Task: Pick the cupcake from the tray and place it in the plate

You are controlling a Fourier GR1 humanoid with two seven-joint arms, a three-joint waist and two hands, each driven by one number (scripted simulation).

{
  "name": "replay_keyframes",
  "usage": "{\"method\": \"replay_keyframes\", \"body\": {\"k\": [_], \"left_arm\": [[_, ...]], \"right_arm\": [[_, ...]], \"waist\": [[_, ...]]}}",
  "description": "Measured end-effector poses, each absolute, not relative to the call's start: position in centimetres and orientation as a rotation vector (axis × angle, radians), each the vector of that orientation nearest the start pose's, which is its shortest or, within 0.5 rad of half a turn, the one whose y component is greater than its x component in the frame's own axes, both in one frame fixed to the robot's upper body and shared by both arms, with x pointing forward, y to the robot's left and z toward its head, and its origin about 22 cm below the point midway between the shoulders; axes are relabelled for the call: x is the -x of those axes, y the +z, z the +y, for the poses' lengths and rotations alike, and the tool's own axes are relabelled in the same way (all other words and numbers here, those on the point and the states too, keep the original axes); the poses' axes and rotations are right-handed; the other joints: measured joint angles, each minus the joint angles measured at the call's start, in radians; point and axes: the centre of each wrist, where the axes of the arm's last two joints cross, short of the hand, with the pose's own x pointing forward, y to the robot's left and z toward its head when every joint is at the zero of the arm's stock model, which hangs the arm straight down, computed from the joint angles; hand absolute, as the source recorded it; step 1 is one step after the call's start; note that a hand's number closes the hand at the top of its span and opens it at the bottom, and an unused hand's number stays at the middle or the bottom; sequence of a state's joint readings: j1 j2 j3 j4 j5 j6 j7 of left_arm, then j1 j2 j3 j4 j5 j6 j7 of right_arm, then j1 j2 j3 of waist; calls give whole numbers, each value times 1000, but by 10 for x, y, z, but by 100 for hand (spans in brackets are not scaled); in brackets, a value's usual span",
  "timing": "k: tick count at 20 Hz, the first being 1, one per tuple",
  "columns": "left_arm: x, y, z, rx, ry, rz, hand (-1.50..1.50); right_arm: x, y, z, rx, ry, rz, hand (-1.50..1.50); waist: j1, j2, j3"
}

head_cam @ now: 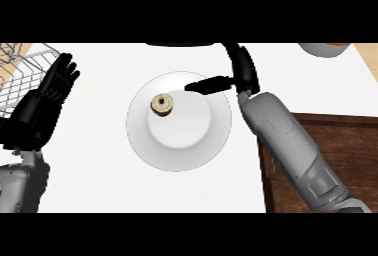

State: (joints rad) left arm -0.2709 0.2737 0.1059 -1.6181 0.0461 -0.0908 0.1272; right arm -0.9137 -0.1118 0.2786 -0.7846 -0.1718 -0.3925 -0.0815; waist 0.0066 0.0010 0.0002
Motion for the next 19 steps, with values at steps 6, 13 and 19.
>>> {"method": "replay_keyframes", "body": {"k": [6,13,19], "left_arm": [[-296,96,287,-146,-233,-1745,0],[-296,105,287,-139,-235,-1740,0],[-298,109,283,-144,-238,-1744,0]], "right_arm": [[-407,78,-182,115,260,-1754,-150],[-396,78,-258,134,286,-1761,-150],[-387,69,-303,157,308,-1777,-150]], "waist": [[-9,-1,0],[-7,-2,0],[-5,-1,0]]}}
